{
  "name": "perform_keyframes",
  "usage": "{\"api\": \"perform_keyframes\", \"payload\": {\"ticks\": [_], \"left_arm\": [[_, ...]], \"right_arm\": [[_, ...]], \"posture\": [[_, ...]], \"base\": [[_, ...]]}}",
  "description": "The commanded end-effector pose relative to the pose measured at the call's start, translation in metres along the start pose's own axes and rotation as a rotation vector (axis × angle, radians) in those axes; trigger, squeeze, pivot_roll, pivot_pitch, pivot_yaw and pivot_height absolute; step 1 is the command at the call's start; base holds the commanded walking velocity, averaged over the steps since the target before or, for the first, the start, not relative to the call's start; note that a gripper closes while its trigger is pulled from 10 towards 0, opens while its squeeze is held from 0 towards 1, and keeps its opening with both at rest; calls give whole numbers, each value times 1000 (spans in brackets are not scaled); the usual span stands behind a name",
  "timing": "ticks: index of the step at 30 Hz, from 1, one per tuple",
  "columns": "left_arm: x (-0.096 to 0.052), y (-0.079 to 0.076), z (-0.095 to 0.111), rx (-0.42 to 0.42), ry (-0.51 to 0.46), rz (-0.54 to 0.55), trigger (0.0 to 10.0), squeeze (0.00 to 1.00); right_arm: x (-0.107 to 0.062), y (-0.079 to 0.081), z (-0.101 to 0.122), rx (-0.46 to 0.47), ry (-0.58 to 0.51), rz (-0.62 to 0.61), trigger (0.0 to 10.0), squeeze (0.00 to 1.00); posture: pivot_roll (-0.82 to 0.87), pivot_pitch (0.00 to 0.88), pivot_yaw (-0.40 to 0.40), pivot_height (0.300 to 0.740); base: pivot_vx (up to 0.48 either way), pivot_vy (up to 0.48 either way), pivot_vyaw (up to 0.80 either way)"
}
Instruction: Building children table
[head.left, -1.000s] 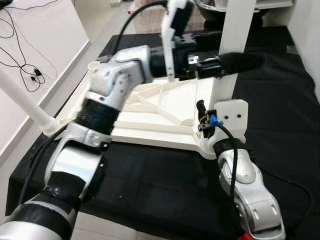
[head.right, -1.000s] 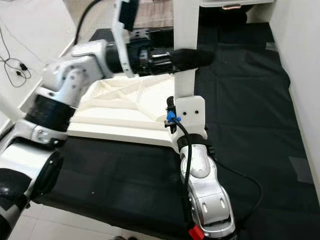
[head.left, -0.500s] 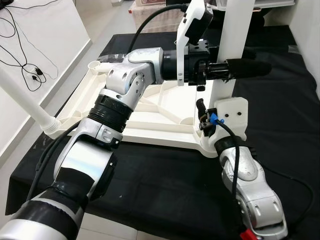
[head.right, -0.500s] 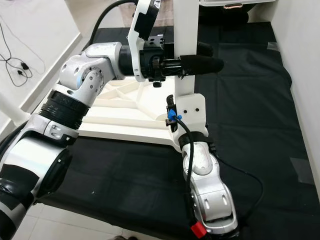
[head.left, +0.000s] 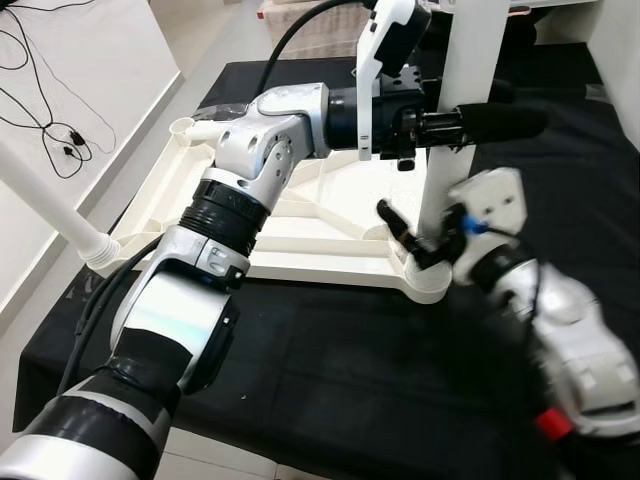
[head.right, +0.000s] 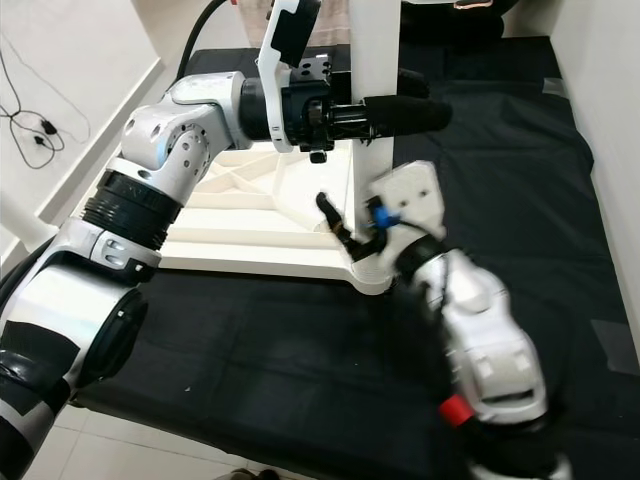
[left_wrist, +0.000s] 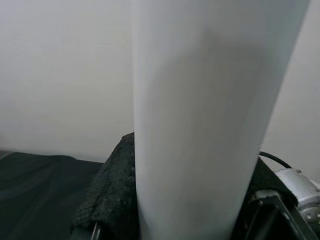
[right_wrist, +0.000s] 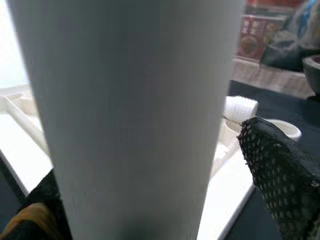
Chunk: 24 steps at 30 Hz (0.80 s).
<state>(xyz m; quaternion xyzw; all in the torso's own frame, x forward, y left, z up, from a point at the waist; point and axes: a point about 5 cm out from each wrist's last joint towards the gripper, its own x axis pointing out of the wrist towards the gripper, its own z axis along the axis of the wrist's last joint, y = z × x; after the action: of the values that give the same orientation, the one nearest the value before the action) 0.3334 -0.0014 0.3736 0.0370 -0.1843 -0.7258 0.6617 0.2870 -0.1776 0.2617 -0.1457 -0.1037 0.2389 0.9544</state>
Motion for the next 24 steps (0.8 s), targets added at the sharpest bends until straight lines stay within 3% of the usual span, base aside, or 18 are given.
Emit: {"api": "perform_keyframes", "payload": {"ticks": [1, 3, 6, 7, 8, 9, 14, 24], "left_arm": [[-3, 1, -1, -13, 0, -14, 0, 0], [-2, 0, -1, -15, 0, -20, 0, 0], [-1, 0, -2, -17, -1, -24, 0, 0], [-1, 0, -2, -17, -1, -26, 0, 0], [-1, 0, -2, -17, -1, -26, 0, 0], [0, -1, -2, -18, -2, -29, 0, 0], [2, -2, -1, -14, -8, -39, 0, 0], [2, -1, 1, -12, -28, -28, 588, 0]], "right_arm": [[1, 0, -1, -7, -8, 68, 10000, 0], [-1, -11, 2, -20, -12, 144, 10000, 0], [-3, -15, 4, -9, -13, 203, 10000, 0], [-4, -16, 5, 0, -20, 257, 1098, 0], [-4, -16, 5, 0, -20, 257, 1098, 0], [-4, -17, 6, 22, -26, 300, 0, 0], [-9, -15, -3, 59, -3, 435, 0, 0], [-6, -10, -12, 105, 0, 414, 0, 0]], "posture": [[-46, 180, 152, 740], [-44, 182, 150, 740], [-44, 182, 149, 740], [-44, 182, 147, 740], [-44, 182, 147, 740], [-44, 182, 147, 740], [-43, 182, 144, 740], [-45, 180, 141, 740]], "base": [[0, 0, 0], [0, 0, 0], [0, 0, 0], [0, 0, 0], [0, 0, 0], [0, 0, 0], [0, 0, 0], [0, 0, 0]]}}
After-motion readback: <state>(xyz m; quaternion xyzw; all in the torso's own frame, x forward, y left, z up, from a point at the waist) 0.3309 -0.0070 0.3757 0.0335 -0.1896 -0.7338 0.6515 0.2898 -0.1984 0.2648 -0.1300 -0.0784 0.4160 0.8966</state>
